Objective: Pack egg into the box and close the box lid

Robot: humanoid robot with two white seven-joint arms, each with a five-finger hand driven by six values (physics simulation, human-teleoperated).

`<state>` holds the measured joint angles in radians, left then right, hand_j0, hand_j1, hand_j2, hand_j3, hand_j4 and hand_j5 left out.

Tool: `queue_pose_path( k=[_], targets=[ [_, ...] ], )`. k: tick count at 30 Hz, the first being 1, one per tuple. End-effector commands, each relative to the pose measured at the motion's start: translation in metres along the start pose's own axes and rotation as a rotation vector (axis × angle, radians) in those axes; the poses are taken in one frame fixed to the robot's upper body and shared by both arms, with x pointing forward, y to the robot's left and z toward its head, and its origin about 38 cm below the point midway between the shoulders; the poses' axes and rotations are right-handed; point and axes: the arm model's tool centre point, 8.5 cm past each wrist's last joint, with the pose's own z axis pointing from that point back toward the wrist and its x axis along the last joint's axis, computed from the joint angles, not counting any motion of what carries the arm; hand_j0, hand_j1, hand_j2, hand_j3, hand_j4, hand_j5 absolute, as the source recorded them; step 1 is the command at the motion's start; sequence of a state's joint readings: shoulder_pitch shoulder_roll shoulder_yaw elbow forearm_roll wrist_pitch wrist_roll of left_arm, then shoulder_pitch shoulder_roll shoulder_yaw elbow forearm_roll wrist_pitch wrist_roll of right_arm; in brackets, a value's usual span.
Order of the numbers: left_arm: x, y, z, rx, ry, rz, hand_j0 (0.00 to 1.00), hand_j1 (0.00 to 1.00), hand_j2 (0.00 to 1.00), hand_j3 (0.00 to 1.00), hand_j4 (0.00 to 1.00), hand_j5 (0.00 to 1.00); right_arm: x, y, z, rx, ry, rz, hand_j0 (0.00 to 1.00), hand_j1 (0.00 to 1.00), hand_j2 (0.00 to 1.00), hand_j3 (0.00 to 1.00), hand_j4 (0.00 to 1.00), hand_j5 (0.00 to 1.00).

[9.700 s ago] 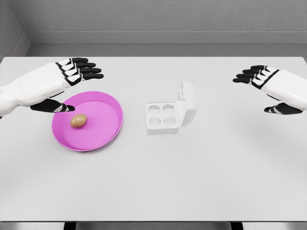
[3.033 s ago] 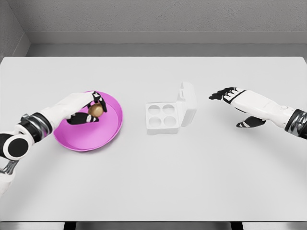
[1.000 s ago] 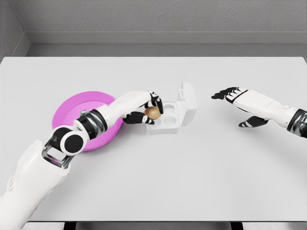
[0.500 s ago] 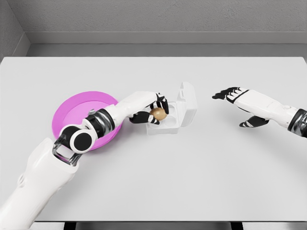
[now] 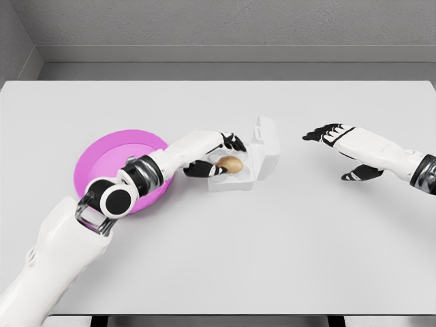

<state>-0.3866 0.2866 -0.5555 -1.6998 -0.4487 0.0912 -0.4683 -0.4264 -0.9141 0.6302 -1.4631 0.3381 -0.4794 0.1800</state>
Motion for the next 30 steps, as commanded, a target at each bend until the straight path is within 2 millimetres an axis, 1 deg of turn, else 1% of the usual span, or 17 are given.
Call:
queue_pose_path(
  k=[1, 15, 16, 17, 19, 21, 23, 24, 25, 26, 27, 30],
  targets=[
    [0.0, 0.0, 0.0, 0.0, -0.001, 0.002, 0.72, 0.72, 0.72, 0.72, 0.72, 0.72, 0.0, -0.001, 0.001, -0.003, 0.001, -0.003, 1.0, 1.0, 1.0, 1.0, 1.0, 1.0],
    [-0.002, 0.002, 0.001, 0.005, 0.004, 0.003, 0.72, 0.72, 0.72, 0.72, 0.72, 0.72, -0.001, -0.001, 0.001, -0.003, 0.004, -0.003, 1.0, 1.0, 1.0, 1.0, 1.0, 1.0],
    [-0.002, 0.003, 0.002, 0.007, 0.005, 0.005, 0.73, 0.73, 0.73, 0.73, 0.73, 0.73, -0.002, -0.002, 0.002, -0.005, 0.005, -0.002, 1.0, 1.0, 1.0, 1.0, 1.0, 1.0],
    [-0.003, 0.004, 0.002, 0.009, 0.007, 0.006, 0.8, 0.8, 0.8, 0.8, 0.8, 0.8, -0.002, -0.002, 0.002, -0.003, 0.005, -0.002, 1.0, 1.0, 1.0, 1.0, 1.0, 1.0],
    [-0.003, 0.003, 0.002, 0.006, 0.006, 0.006, 0.85, 0.85, 0.85, 0.85, 0.85, 0.85, -0.002, -0.002, 0.002, -0.005, 0.005, -0.002, 1.0, 1.0, 1.0, 1.0, 1.0, 1.0],
    [-0.002, 0.002, 0.002, 0.004, 0.005, 0.005, 0.85, 0.85, 0.85, 0.85, 0.85, 0.85, -0.002, -0.002, 0.002, -0.004, 0.006, -0.001, 1.0, 1.0, 1.0, 1.0, 1.0, 1.0],
    [-0.001, 0.006, 0.004, 0.016, -0.001, 0.006, 0.85, 0.85, 0.85, 0.85, 0.85, 0.85, -0.001, -0.003, 0.001, -0.006, 0.001, 0.001, 1.0, 1.0, 1.0, 1.0, 1.0, 1.0],
    [0.0, 0.009, 0.005, 0.02, -0.007, 0.004, 0.94, 0.94, 0.94, 0.94, 0.94, 0.94, -0.001, -0.004, 0.001, -0.01, 0.0, 0.001, 1.0, 1.0, 1.0, 1.0, 1.0, 1.0],
    [0.008, 0.023, 0.011, 0.061, -0.027, -0.008, 0.97, 0.97, 0.97, 0.97, 0.97, 0.97, -0.001, -0.003, 0.001, -0.008, 0.0, 0.001, 1.0, 1.0, 1.0, 1.0, 1.0, 1.0],
    [0.007, 0.034, 0.02, 0.095, -0.028, -0.009, 1.0, 1.0, 1.0, 1.0, 1.0, 1.0, -0.001, -0.003, 0.001, -0.008, 0.003, 0.0, 1.0, 1.0, 1.0, 1.0, 1.0, 1.0],
    [-0.001, 0.046, 0.033, 0.116, -0.028, 0.01, 1.0, 1.0, 1.0, 1.0, 1.0, 1.0, -0.001, -0.003, 0.001, -0.008, 0.003, 0.0, 1.0, 1.0, 1.0, 1.0, 1.0, 1.0],
    [-0.019, 0.092, 0.084, 0.188, -0.162, -0.017, 1.0, 1.0, 1.0, 1.0, 1.0, 1.0, 0.003, -0.002, 0.0, -0.004, -0.013, 0.003, 1.0, 1.0, 1.0, 1.0, 1.0, 1.0]
  ],
)
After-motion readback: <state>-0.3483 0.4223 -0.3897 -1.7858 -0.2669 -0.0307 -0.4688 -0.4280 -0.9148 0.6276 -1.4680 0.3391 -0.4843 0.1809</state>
